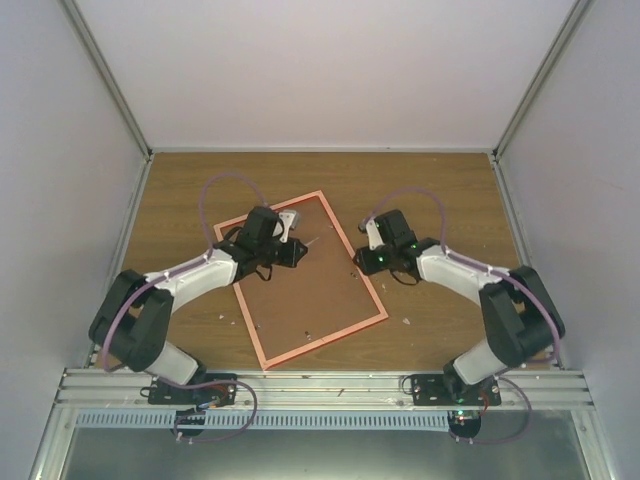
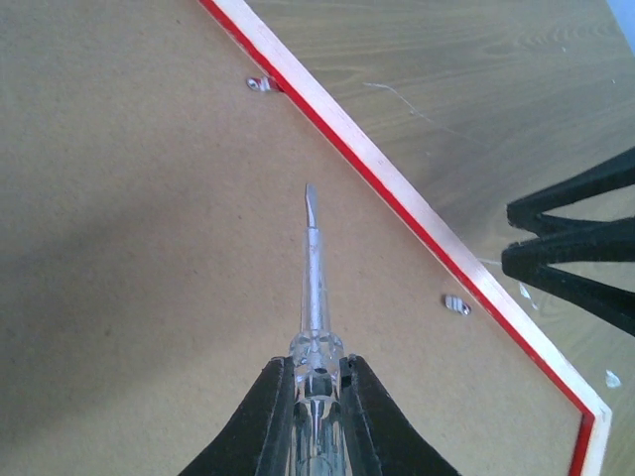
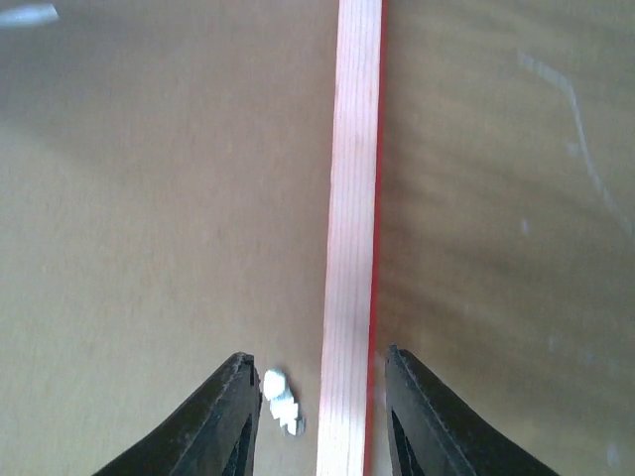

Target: Take the photo out of the frame

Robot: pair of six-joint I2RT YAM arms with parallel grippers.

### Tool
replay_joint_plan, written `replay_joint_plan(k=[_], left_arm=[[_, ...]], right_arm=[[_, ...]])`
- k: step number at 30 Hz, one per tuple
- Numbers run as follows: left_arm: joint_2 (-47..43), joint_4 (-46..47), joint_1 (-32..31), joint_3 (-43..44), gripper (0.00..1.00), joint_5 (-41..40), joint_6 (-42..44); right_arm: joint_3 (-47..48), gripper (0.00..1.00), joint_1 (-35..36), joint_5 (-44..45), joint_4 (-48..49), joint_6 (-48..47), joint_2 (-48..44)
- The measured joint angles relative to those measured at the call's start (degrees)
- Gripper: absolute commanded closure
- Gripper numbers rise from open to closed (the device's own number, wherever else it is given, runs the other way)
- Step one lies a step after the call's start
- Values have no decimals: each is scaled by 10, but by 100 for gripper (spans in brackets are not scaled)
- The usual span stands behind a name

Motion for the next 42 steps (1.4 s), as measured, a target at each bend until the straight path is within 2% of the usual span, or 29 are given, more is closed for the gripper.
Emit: replay_joint_plan(k=[7,16,24,30,42], left_arm=[[82,8,24,61,100,10,8],[176,11,47,146,100,25,36],[232,7,52,194,100,41,60],[250,2,52,195,100,61,69],[254,3,52,195,100,87,71]], right_arm=[[94,63,-8,1,33,-26,113],[160,66,-17,-15,47,-40,203],[164,77,-17,-22,51,-48,225],[164,93,-19,-16,61,-37,227],[153,95,-20,-20,75,-50,224]])
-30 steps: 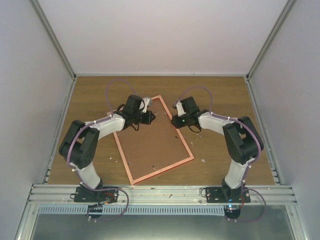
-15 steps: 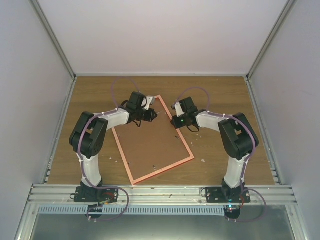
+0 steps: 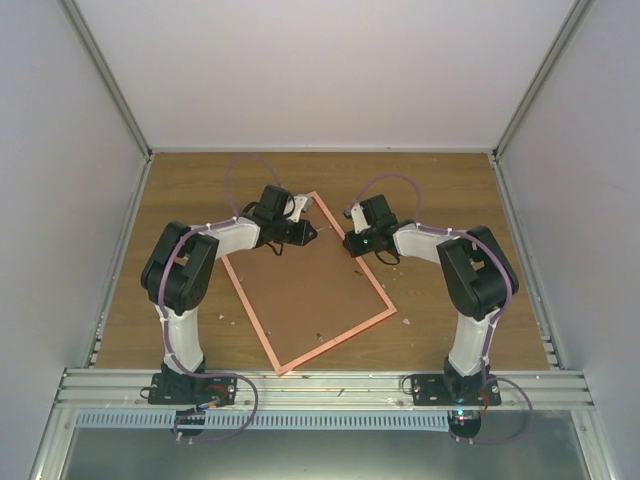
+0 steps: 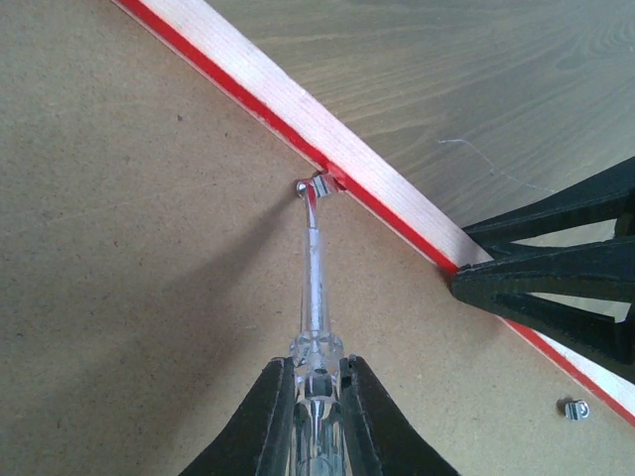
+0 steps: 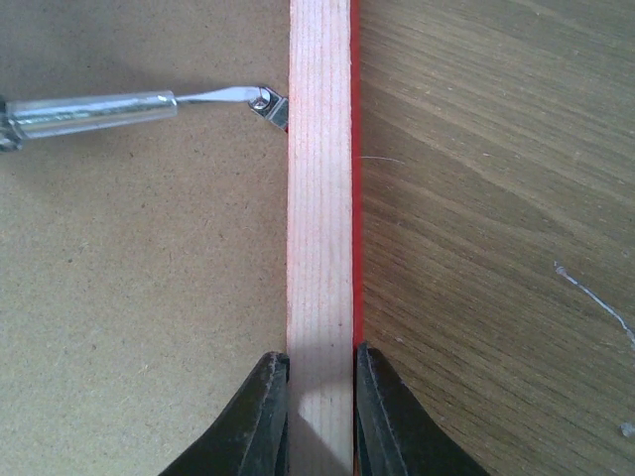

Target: Take the photo out of the frame

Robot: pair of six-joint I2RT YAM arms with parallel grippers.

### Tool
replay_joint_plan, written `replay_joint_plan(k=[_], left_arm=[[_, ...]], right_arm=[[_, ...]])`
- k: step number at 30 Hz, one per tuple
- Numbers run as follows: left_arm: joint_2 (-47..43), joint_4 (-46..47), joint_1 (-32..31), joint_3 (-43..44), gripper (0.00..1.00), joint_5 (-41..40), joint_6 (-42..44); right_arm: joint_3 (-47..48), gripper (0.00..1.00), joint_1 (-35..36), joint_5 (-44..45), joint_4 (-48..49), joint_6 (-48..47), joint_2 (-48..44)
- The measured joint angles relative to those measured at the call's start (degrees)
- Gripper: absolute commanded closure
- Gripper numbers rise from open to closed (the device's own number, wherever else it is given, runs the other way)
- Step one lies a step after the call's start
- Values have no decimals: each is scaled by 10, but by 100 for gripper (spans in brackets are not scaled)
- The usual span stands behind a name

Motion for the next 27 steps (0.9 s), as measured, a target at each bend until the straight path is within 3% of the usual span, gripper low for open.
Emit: replay_joint_plan(k=[27], left_arm=[[33,-9,-1,36,100,8,6]], right_arm=[[-1,96,0,0,2,0,0]])
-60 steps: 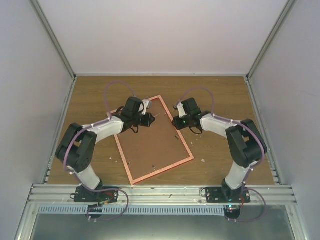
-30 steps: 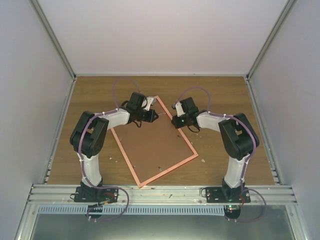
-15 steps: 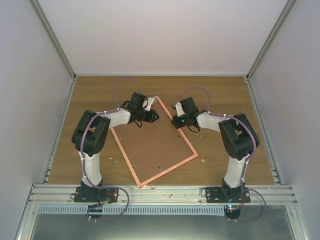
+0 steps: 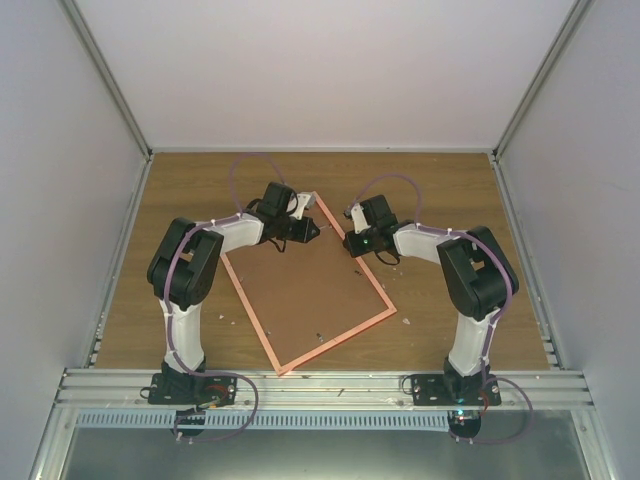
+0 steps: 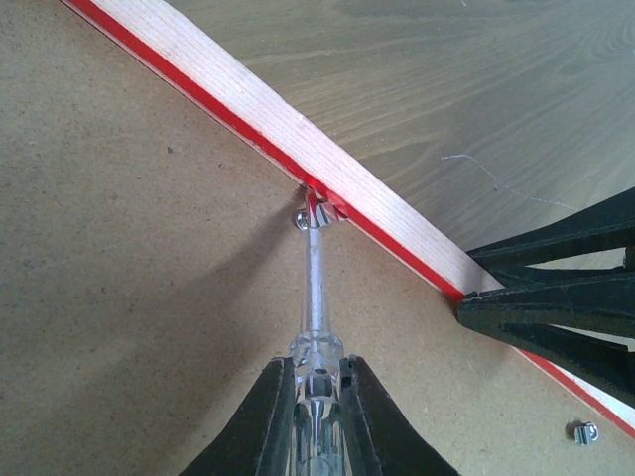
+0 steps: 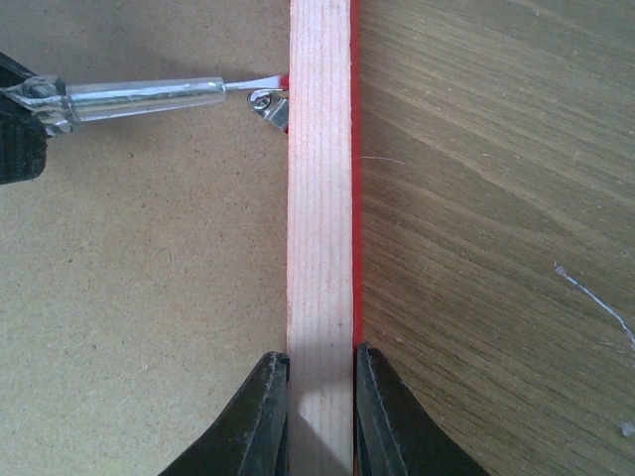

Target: Take the photo out of the frame

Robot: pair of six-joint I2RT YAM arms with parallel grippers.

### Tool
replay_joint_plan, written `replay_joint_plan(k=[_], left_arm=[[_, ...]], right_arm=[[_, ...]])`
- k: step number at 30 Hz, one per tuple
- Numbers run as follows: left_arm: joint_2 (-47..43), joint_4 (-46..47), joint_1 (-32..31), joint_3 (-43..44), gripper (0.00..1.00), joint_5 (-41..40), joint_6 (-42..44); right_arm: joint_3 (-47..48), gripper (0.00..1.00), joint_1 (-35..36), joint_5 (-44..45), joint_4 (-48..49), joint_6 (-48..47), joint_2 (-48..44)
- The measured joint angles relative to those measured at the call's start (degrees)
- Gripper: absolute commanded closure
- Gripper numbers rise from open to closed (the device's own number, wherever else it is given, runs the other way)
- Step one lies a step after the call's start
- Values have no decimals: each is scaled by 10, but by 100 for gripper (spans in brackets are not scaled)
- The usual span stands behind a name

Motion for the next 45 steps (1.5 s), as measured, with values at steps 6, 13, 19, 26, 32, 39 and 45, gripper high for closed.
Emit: replay_joint_plan(k=[6,13,19,26,32,39,45], left_arm=[[0,-3,-1,0,100,0,6],[-3,-3,-3,-4,100,-2,17],[-9,-11,-5,-9,100,0,31],[-17,-29,-8,-10,100,-3,34],[-37,-46,-11,-24,100,-3,34],[-57,-57,-11,-40,100,-8,29],[-93,-52,-11,-66,100,-15,12]], right_arm=[[0,96,0,0,0,0,0],[-1,96,0,0,-1,0,-1],[-2,96,0,0,-5,0,-3],[-2,97,0,0,-6,0,-4],[-5,96,0,2,-6,0,-6],[-9,96,0,4,-7,0,-10],[-19,99,-2,7,-8,3,-19]])
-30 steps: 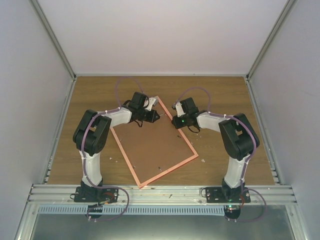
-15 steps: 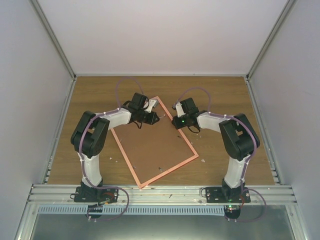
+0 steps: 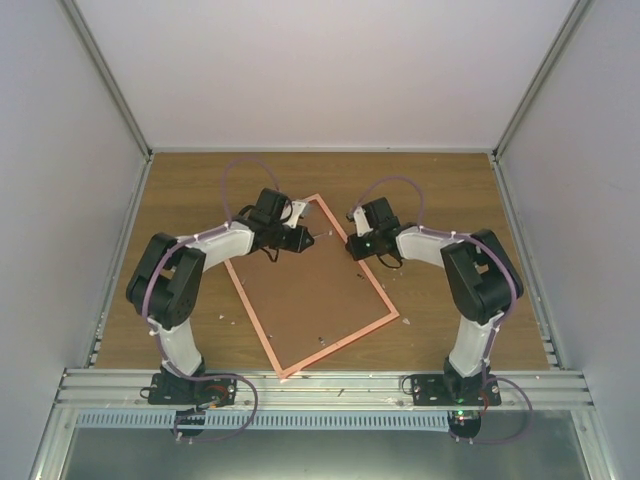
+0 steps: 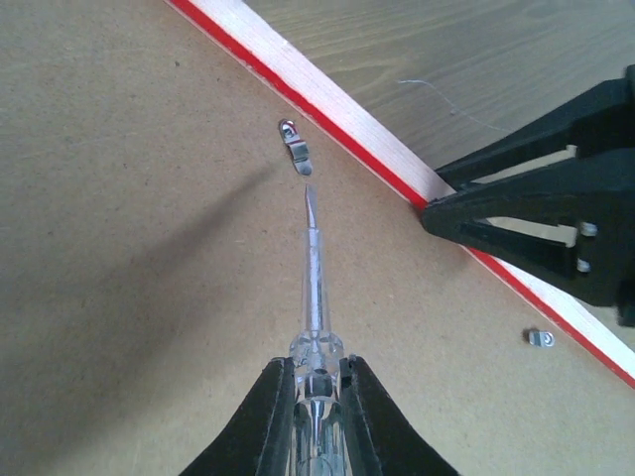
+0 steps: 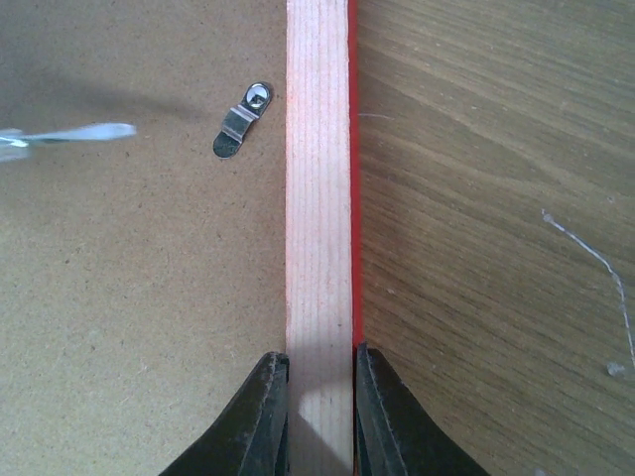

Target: Take the photo out of the frame

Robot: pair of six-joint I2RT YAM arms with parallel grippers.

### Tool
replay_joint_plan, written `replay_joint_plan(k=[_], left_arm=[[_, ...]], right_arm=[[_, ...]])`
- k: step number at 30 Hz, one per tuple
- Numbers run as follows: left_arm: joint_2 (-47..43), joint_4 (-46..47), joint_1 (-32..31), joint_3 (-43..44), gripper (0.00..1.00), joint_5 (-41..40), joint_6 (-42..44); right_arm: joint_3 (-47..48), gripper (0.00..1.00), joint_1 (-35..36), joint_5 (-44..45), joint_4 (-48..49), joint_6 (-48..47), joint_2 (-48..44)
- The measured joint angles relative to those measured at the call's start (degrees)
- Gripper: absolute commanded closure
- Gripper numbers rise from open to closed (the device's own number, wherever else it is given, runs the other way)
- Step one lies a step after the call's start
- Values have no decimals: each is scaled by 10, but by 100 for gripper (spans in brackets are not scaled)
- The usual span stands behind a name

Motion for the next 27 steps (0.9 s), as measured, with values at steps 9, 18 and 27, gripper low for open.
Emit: replay_joint_plan(k=[9,18,27], left_arm=[[-105,21,0,-79,100,-13,-47],[-214,36,0,-155,100,-43,-83],[-278,45,0,-205,100,-52,-105]], right_arm=[[-40,99,-27,-1,2,30,-32],[-116,99,-87,15,11,94,-96],[-218,90,-120,66,34,196,-188]])
